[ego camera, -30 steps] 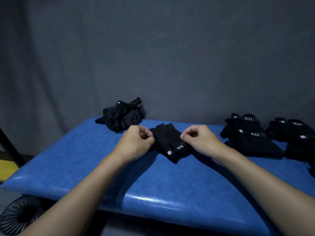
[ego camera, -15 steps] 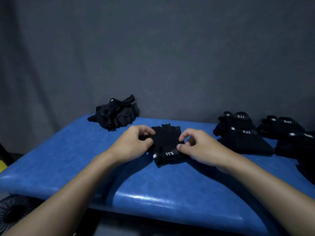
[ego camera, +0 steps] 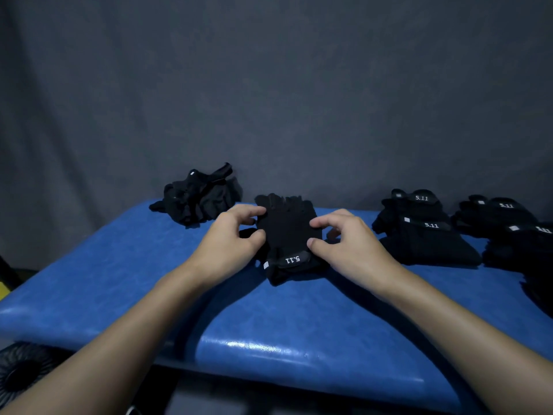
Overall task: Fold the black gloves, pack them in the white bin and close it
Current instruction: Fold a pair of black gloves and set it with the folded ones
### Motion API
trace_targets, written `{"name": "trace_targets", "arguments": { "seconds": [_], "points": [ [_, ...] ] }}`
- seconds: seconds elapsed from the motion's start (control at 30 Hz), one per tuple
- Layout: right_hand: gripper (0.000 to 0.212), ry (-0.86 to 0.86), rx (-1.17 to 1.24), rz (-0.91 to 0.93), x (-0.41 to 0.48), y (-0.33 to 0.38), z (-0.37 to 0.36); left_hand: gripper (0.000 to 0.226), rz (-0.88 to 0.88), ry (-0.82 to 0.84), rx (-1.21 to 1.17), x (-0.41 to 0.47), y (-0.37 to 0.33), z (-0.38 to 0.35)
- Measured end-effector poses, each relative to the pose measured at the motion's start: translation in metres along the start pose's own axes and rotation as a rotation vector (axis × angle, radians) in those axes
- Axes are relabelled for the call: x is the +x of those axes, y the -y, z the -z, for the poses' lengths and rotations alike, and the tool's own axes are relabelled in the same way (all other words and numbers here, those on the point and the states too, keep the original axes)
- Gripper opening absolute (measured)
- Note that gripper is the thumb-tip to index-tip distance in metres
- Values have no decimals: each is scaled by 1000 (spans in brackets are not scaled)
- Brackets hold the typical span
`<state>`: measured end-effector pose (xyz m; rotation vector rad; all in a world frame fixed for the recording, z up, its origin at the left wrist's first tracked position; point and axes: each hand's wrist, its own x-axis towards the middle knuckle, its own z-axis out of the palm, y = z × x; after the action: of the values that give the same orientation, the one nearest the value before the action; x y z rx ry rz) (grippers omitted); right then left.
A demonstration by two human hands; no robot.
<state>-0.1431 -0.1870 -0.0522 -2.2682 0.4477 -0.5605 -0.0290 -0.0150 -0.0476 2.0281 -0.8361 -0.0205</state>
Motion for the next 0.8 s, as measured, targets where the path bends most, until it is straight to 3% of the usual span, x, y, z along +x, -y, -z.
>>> {"name": "trace_targets", "arguments": {
  "seconds": [0.2, 0.33, 0.53, 0.8],
  "points": [
    [34, 20, -131, -13, -2, -3, 0, 50, -30, 81, 49, 2, 8, -7],
    [35, -19, -138, 79, -1, -1, -1, 53, -53, 73, 39, 5, 11, -9],
    [39, 76, -40, -52, 2, -8, -2, 63, -15, 131, 166, 6, 20, -11],
    [40, 88, 46, -45, 6, -14, -1, 47, -35, 87, 125, 3, 21, -10]
  ]
}}
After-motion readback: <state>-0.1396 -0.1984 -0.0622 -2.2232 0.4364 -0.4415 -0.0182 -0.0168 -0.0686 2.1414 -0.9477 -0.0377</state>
